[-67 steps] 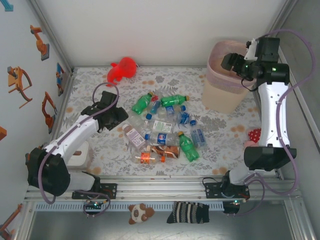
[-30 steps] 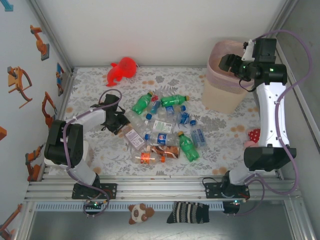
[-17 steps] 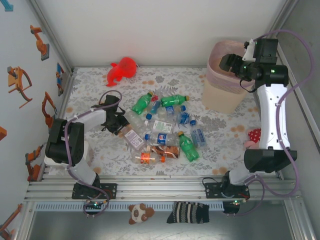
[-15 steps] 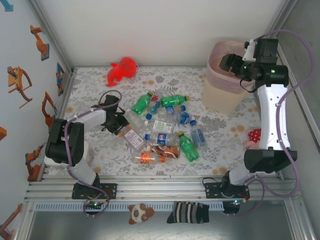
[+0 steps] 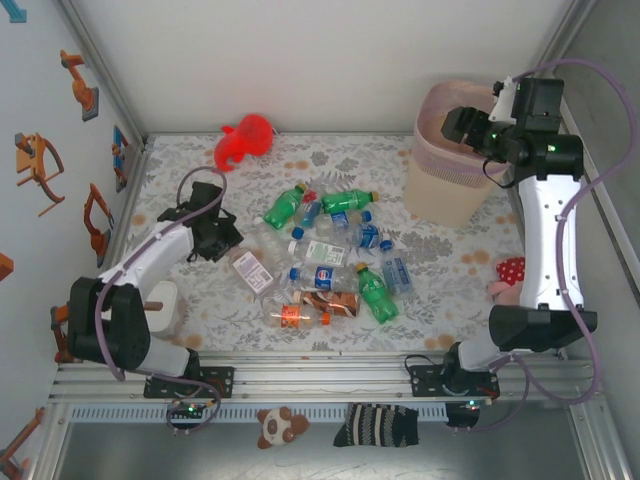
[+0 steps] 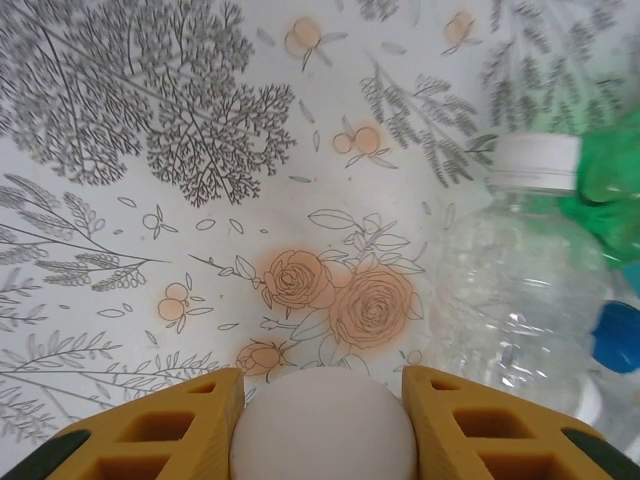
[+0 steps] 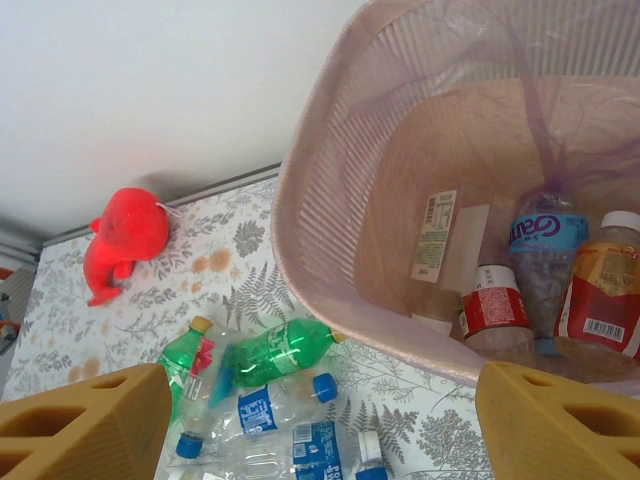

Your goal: Put the plastic bottles in the bin

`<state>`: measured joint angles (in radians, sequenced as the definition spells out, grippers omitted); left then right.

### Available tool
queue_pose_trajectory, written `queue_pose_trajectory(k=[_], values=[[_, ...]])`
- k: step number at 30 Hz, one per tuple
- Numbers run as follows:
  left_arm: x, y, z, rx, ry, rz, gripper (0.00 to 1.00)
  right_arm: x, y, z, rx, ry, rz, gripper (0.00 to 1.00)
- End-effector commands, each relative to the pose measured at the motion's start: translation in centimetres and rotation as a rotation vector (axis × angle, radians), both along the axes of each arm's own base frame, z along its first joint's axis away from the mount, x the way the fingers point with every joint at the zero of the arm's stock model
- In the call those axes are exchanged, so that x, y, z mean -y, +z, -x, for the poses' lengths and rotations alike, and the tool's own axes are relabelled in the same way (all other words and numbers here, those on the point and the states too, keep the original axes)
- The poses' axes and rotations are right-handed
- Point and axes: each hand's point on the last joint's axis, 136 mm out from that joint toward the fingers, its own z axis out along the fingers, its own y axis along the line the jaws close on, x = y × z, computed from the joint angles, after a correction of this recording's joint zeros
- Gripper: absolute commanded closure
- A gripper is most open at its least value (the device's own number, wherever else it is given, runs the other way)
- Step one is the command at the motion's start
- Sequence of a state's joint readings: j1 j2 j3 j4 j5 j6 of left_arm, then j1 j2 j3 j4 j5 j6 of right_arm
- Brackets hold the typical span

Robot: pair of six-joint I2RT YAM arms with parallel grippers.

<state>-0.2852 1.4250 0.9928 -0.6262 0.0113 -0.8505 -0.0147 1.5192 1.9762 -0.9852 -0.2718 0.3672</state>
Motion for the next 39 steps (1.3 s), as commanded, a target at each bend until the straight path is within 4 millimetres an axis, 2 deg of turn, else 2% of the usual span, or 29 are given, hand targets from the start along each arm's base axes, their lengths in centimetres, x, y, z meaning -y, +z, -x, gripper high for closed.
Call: queue_pose_trajectory(k=[1,7,11,16,22,26,32,39], values=[[-1.0,3.1,0.1,0.068,-0.052,-0.055,0.62,-0.8,1.3,1.1,0.044,0.029,-0.005,0.22],[0.4,8.6,-0.8,0.282,-0.166,0.003,0.67,-2.9,2.4,1.7,0.102,0.114,-0.037,0.22],[2.1,13.2,-1.2,0.463,-0.260,0.077,0.74,-5.6,3.6,2.6,0.185,0.239,-0.074,0.22],[5.1,19.6,-0.4,0.712,-0.443,0.195,0.78,-9.4,4.9,4.6,0.302,0.431,-0.109,0.22],[8.5,27.3,2.8,1.007,-0.696,0.309,0.79,-13.7,6.0,7.8,0.419,0.656,-0.137,0.25],[10.6,30.8,5.3,1.149,-0.861,0.360,0.81,-16.2,7.0,10.6,0.518,0.812,-0.163,0.27],[14.4,34.3,9.8,1.317,-1.118,0.431,0.82,-20.3,7.5,16.0,0.639,1.091,-0.160,0.27],[16.3,38.3,14.2,1.515,-1.285,0.558,0.83,-23.5,7.8,20.7,0.692,1.302,-0.206,0.24]])
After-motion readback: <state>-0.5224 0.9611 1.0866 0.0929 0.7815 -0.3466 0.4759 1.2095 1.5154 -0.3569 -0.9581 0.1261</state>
